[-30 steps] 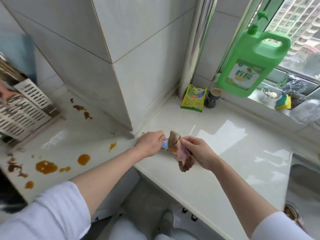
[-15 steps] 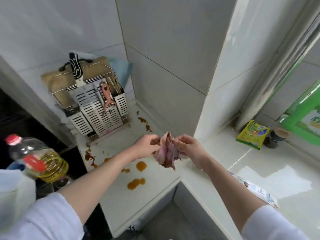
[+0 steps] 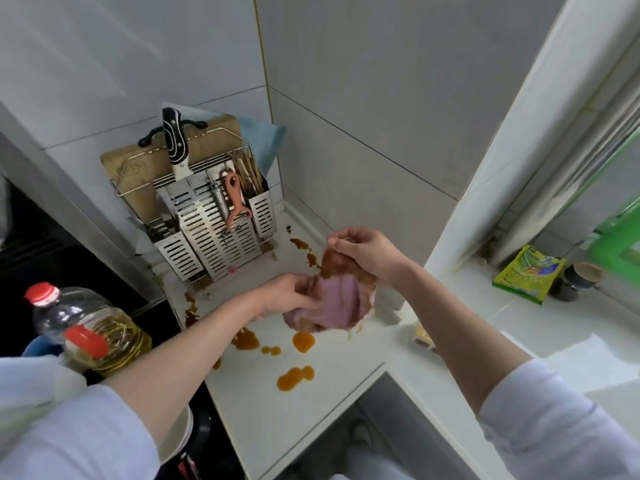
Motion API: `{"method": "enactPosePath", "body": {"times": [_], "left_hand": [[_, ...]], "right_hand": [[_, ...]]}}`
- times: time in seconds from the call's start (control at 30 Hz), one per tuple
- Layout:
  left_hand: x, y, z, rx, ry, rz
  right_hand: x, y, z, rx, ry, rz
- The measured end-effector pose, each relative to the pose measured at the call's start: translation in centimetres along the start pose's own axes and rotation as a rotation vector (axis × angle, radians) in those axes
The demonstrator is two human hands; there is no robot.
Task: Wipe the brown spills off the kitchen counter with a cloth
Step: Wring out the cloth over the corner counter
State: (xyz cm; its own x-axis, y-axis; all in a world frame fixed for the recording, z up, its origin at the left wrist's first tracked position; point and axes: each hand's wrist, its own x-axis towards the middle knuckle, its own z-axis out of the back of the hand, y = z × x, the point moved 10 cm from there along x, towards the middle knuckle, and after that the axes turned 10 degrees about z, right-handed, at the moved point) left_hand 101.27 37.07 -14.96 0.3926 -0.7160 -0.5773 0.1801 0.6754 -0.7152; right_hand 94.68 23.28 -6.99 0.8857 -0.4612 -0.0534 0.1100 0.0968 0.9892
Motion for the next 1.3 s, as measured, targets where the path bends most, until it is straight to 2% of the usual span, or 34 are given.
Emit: {"method": "enactPosePath", "body": {"times": [0.03,0.1,0.17,0.23,0.33,0.47,0.53,0.6,0.73,0.8,0.93,1.1,1.23,1.3], "left_hand": [[0.1,-0.1,0.4,-0.014,0.003,0.017],[0.2,0.4,1.4,-0.233,0.041,0.085],[0.1,1.3,2.3,-0.450,0.086,0.140],[0.3,2.7,3.0,-0.483,0.074,0.187],[-0.1,4.4,3.5,-0.526,0.080,0.239],[-0.5,5.9,4.8,-0.621,0.062,0.286],[-0.7,6.5,5.0,-0.596,0.071,0.356],[-0.7,7.5,5.0,-0.551,0.119,0.412],[-0.7,9.1,6.4,-0.470,0.078,0.458],[-0.9,8.1,6.5,-0.416,0.098,0.411],[-1.9,5.5,5.8,-0.240,0.216,0.331],[-1.9,2.9,6.4,0.084,0.094,0.223],[-1.2,1.8,6.4,0.320,-0.073,0.175],[-0.9,0.9,5.7,0.388,-0.137,0.113]], "right_hand": [[0.6,-0.3,0.7,0.114,-0.009,-0.021],[0.7,-3.0,1.6,0.268,0.014,-0.115],[-1.6,-8.1,-0.1,0.263,0.149,-0.314],[-3.3,-10.9,-1.8,0.244,0.217,-0.386],[-1.8,-10.6,-1.6,0.258,0.187,-0.320],[-0.1,-6.4,-1.5,0.336,0.266,-0.191],[0.2,-5.4,-1.7,0.353,0.281,-0.148],[0.9,-5.2,-1.3,0.331,0.208,-0.093],[2.2,-4.0,-0.4,0.049,0.137,0.059],[2.4,-3.6,0.4,-0.033,0.063,0.029],[2.4,-2.5,0.4,0.011,0.027,0.070],[2.8,-3.4,0.0,0.066,0.019,-0.008],[1.8,-5.0,-1.3,0.256,0.045,-0.190],[1.3,-5.4,-2.7,0.332,0.091,-0.223]]}}
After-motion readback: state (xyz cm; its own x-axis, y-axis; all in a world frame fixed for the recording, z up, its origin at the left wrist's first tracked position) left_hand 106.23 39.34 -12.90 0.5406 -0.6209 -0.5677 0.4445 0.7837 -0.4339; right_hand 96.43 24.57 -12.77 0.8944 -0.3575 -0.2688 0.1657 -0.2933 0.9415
